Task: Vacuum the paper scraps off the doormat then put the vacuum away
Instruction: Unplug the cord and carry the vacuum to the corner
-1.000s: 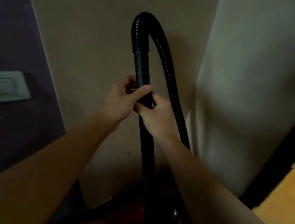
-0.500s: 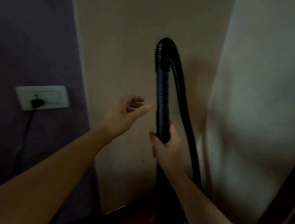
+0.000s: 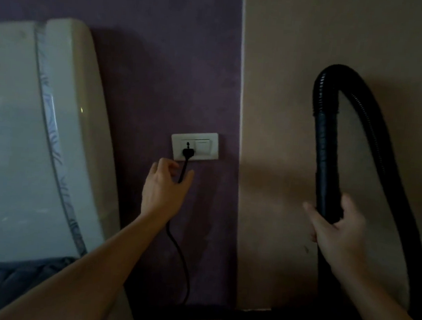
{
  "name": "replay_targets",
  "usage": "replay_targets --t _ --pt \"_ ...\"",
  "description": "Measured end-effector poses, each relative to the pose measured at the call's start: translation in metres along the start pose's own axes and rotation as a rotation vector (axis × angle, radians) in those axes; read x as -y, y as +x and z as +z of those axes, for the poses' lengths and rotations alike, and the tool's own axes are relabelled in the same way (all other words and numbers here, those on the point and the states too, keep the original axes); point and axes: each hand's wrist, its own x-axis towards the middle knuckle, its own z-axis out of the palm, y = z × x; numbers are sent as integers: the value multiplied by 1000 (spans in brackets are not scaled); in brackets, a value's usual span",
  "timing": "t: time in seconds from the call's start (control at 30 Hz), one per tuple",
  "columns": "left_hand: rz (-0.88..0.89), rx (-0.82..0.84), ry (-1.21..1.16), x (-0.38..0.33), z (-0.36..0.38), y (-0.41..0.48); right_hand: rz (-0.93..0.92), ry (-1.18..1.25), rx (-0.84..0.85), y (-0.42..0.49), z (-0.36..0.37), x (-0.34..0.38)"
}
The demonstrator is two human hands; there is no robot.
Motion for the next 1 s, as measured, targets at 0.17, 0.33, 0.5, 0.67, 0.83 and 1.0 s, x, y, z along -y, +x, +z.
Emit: replay_targets --t 0.17,0.33,0.5,0.67,0.83,1.0 --pt "-299 127 -228 -1 16 23 4 31 -8 1 8 -2" --pt "-271 198 -133 -9 30 44 25 20 2 0 12 -6" --pt "-331 180 -140 -15 42 60 41 65 14 -1 11 -5" --pt "-200 89 -39 -18 48 50 37 56 7 -1 10 -6" --pt "-128 30 -58 -21 44 38 28 56 -9 0 5 -7" --pt "27 117 -180 -34 44 -9 -21 9 -49 3 1 -4"
